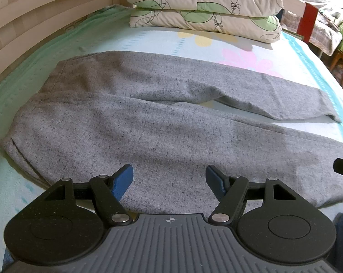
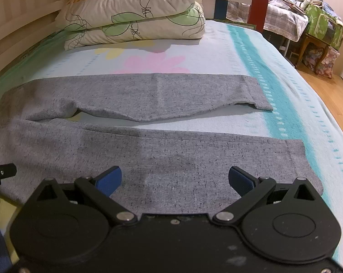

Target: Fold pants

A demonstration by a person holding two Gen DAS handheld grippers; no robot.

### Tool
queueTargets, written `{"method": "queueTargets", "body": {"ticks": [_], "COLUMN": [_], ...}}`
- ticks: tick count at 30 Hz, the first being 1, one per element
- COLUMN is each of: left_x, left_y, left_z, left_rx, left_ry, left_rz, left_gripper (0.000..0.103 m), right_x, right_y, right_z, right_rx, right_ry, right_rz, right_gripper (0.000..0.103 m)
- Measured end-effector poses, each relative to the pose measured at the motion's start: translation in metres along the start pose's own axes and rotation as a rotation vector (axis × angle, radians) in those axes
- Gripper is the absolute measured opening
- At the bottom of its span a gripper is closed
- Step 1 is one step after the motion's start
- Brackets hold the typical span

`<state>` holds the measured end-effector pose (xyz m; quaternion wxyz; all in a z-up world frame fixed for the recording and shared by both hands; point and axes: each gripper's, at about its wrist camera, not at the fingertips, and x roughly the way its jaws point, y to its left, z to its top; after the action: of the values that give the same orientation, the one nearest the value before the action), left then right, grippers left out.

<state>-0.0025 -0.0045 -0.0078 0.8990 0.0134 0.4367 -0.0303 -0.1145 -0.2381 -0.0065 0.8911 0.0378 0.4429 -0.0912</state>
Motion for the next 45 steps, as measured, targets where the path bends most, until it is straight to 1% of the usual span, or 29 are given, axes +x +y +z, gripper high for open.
{"method": "queueTargets", "body": {"ticks": [37, 41, 45], "left_x": [-0.0001, -0.0001, -0.0002], "left_y": [-0.0007, -0.0019, 0.0010], "left_z": [-0.0016, -0.0027, 0.0002], "left_rx": [-0.006, -0.005, -0.009], "left_ry": [0.010, 0.012, 0.020], "left_rz": [-0.011, 0.003, 0.001], "left_gripper": [0.069, 0.068, 0.068], "right_x": [-0.0010, -0.0001, -0.0011], "right_y": [0.0004, 0.0025, 0.0004], "right_z": [0.0003, -0.0014, 0.0001], "right_rx": [0.005, 0.010, 0.011], "right_ry": [0.007, 0.012, 0.014], "right_rz": [0.010, 0.017, 0.022], "right_gripper": [0.103, 0.103, 0.103]}}
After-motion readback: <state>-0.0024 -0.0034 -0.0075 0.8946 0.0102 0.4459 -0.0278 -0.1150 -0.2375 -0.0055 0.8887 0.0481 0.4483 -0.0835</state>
